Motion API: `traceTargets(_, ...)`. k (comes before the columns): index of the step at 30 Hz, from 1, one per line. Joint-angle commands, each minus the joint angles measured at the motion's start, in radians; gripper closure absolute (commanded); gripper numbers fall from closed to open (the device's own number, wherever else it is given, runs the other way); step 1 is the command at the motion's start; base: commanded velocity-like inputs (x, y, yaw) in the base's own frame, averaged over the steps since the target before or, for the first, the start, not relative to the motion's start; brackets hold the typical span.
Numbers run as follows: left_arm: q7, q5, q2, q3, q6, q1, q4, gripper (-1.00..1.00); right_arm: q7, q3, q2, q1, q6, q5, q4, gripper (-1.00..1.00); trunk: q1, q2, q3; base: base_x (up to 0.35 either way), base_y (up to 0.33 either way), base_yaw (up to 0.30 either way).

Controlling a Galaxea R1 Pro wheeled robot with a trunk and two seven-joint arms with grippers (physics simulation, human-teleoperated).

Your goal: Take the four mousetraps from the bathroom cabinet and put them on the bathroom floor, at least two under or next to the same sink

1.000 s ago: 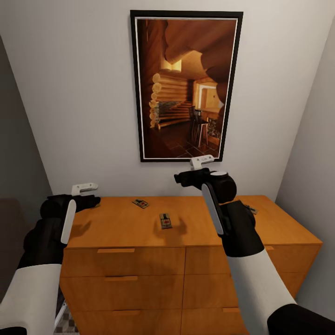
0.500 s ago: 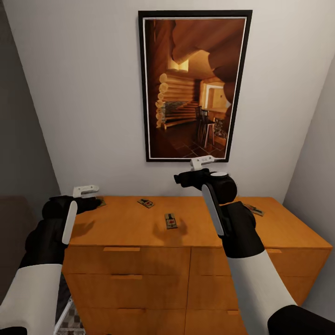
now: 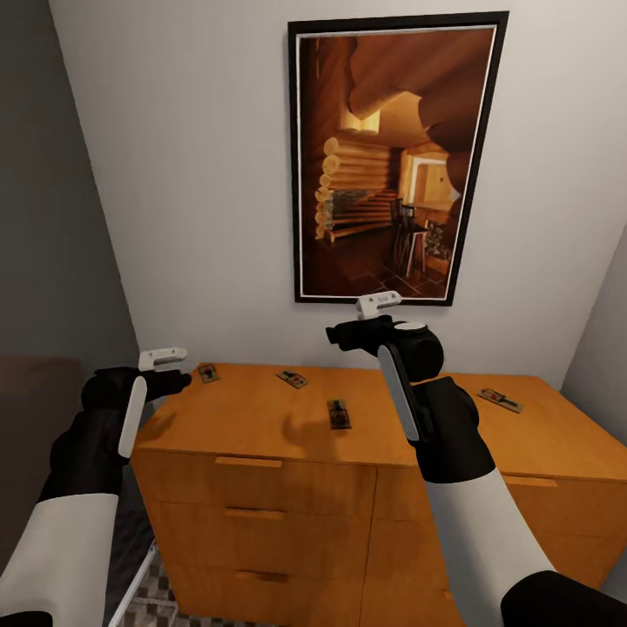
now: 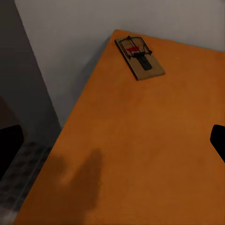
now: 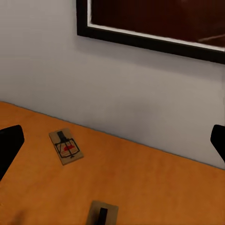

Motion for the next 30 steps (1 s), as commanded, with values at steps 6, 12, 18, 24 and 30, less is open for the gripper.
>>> traceTargets(6,0.006,0.003,-0.004,0.000,0.004,-0.001,-0.001,-1.00,-0.004,0.001,0.000,-0.001,0.005,0.000,-0.001,-1.00,0.000,-0.001,-0.001,0.000,0.000,0.021)
traceTargets(12,0.006,0.003,-0.006,0.000,0.004,-0.001,-0.001,-1.00,-0.004,0.001,0.000,-0.001,0.005,-0.002,-0.001,-1.00,0.000,-0.001,-0.001,0.000,0.000,0.064)
traceTargets(18,0.006,0.003,-0.009,-0.001,0.004,-0.001,-0.001,-1.00,-0.004,0.001,0.000,-0.001,0.005,-0.004,0.000,-1.00,0.000,-0.001,-0.001,0.000,0.000,0.188)
traceTargets(24,0.006,0.002,-0.019,-0.001,0.004,-0.001,-0.001,-1.00,-0.004,0.001,0.000,-0.001,0.005,-0.004,0.001,-1.00,0.000,-0.001,-0.001,0.000,0.000,0.241)
traceTargets(30,0.006,0.001,-0.026,-0.001,0.003,-0.001,-0.001,-1.00,-0.004,0.001,0.000,-0.001,0.005,-0.002,0.001,-1.00,0.000,-0.001,-0.001,0.000,0.000,0.116)
